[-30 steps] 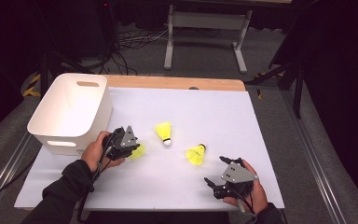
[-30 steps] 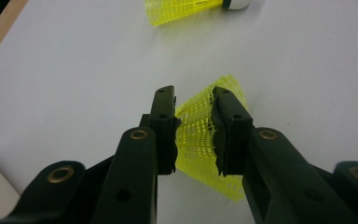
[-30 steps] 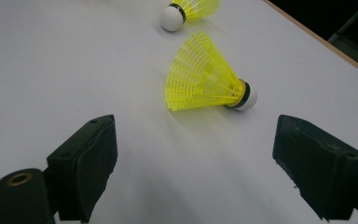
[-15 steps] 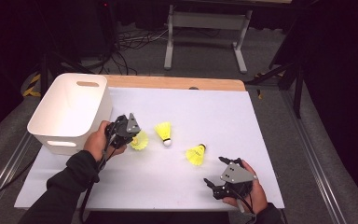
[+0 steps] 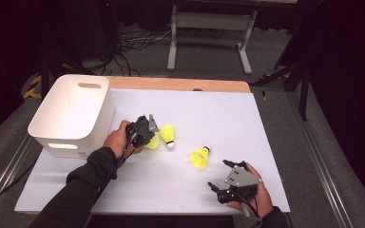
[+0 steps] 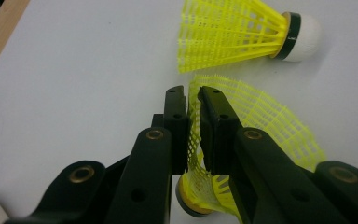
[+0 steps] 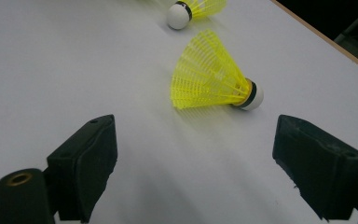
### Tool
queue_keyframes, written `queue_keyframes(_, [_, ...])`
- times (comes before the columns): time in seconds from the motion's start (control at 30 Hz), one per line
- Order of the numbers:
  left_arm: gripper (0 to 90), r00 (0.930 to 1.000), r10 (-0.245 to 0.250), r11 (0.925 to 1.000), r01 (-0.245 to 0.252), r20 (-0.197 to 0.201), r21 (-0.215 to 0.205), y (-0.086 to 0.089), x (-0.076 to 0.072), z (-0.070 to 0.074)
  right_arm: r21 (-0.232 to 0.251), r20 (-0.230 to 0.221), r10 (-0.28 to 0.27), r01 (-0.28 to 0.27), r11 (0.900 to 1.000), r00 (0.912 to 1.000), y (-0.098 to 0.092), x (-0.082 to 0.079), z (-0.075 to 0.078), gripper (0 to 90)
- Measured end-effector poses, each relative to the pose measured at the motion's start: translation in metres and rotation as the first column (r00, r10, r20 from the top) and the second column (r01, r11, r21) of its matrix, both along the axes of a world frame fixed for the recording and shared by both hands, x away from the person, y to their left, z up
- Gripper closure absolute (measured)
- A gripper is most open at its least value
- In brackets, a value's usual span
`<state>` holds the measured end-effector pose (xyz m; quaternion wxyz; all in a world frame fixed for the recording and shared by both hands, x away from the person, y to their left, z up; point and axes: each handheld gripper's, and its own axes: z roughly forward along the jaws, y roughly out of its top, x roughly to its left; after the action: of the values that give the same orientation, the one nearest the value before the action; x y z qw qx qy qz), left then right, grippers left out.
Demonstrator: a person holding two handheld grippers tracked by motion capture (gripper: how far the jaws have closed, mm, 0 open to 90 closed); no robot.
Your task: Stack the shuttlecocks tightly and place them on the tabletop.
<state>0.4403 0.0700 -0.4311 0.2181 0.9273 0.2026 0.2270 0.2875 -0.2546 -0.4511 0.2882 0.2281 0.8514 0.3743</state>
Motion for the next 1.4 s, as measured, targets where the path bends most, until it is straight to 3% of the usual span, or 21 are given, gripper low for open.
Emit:
queue_keyframes(0.17, [88.0, 0.9988, -0.034, 0.9962, 0.031, 0.034, 0.082, 0.005, -0.003, 0.009, 0.001, -0.005, 0.0, 0.0, 1.0, 1.0, 0.0, 0.0, 0.0, 14.8])
queue_keyframes(0.3, [88.4, 0.9989, -0.025, 0.9934, 0.02, 0.039, 0.113, 0.015, -0.001, 0.013, 0.001, -0.005, 0.002, -0.002, 1.0, 1.0, 0.001, 0.0, 0.0, 14.8])
queue_keyframes(0.37, [88.0, 0.9995, -0.02, 0.9971, 0.019, 0.023, 0.074, 0.018, 0.0, 0.013, -0.002, -0.007, 0.003, -0.003, 1.0, 1.0, 0.001, 0.001, -0.001, 14.8])
queue_keyframes(0.67, [82.4, 0.9995, -0.03, 0.9989, 0.03, 0.005, 0.036, 0.013, 0.0, 0.0, -0.011, -0.014, 0.009, -0.009, 1.0, 0.9999, 0.002, 0.001, -0.002, 14.6])
queue_keyframes(1.03, [67.5, 1.0, 0.003, 0.9977, -0.003, -0.005, -0.068, 0.016, 0.003, 0.002, -0.015, -0.017, 0.018, -0.019, 1.0, 0.9997, 0.003, 0.0, -0.003, 14.3])
queue_keyframes(1.4, [63.4, 0.9998, 0.018, 0.996, -0.017, 0.011, -0.088, 0.017, 0.003, 0.006, -0.001, -0.019, 0.016, -0.016, 1.0, 0.9997, 0.002, 0.001, -0.002, 14.0])
